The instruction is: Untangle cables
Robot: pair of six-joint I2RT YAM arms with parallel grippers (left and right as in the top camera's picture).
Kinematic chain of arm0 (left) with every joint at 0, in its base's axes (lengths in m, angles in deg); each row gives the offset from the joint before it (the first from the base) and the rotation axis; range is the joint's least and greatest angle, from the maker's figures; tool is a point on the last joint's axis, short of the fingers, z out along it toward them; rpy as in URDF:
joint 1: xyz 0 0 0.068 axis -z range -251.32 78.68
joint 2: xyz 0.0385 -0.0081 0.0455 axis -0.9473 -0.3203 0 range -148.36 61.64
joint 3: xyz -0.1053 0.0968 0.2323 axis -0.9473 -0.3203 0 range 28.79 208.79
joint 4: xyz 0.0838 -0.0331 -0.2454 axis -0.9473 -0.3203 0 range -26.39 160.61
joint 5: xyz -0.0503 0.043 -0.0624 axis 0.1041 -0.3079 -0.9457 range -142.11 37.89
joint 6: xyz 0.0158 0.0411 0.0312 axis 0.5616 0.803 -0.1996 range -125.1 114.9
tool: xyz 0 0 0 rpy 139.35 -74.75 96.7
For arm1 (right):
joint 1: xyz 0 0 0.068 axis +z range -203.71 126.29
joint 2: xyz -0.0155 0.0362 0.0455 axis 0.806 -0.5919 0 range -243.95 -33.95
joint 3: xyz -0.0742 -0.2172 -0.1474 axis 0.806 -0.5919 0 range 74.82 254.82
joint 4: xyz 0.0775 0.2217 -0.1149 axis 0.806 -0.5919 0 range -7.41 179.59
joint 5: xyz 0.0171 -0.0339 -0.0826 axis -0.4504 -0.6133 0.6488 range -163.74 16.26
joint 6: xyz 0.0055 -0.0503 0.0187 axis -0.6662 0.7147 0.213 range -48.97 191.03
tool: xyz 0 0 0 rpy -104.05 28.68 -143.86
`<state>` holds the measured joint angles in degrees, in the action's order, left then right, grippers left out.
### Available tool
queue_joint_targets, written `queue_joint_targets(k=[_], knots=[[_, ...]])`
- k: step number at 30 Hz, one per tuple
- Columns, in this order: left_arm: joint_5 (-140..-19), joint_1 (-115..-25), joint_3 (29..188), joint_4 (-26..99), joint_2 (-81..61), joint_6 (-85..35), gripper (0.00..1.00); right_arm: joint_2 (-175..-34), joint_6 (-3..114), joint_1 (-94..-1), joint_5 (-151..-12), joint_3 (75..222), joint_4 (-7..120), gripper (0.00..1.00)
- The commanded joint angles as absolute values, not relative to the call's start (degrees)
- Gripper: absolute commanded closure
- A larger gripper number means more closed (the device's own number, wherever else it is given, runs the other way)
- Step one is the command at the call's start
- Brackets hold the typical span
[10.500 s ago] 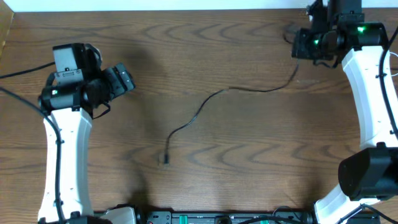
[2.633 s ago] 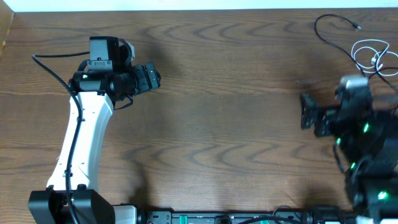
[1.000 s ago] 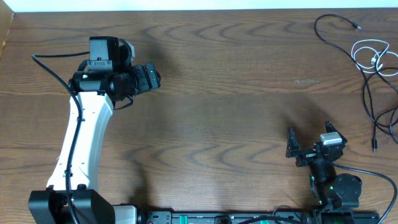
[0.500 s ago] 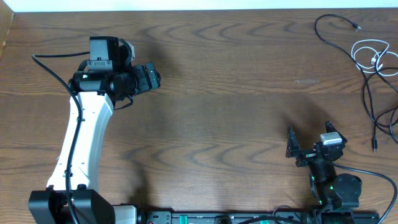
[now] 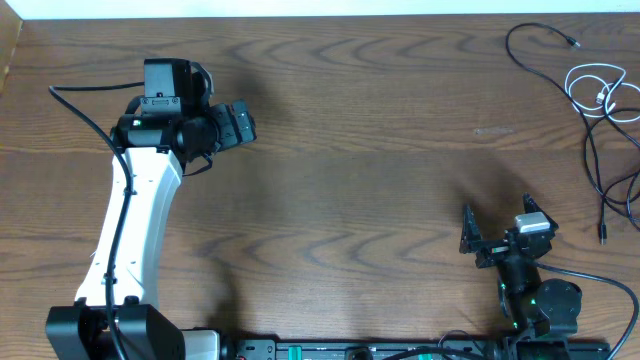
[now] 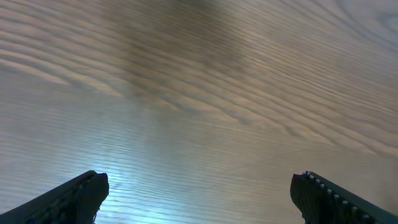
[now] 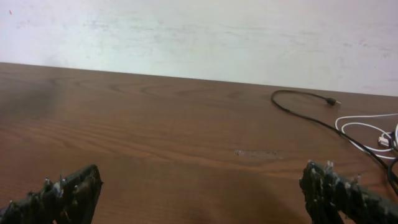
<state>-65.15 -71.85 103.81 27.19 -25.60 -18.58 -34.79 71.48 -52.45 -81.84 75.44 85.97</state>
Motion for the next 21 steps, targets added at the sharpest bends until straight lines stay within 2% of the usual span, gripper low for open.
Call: queue_joint_targets(k=[1,10,15,21], knots=[[-60.1,-71.9,104.0,27.0,-24.7,-18.3,0.01,-34.3,70.7,-52.2,-81.8,75.1,86.0,0.01],[-57.2,-71.9,102.4,27.4,-14.8,-17.0,0.01,-34.3,70.7,-52.2,-81.8,75.1,86.0,0.01],[-57.2,-71.9,95.1,35.4,-5.8,-15.1,0.01,-34.3,70.7,-52.2,-81.8,75.1,86.0,0.01],[-57.2,-71.9,79.2,51.5,8.1,-15.1,0.01,-34.3,70.7,-52.2,-81.8,75.1,86.0,0.01]])
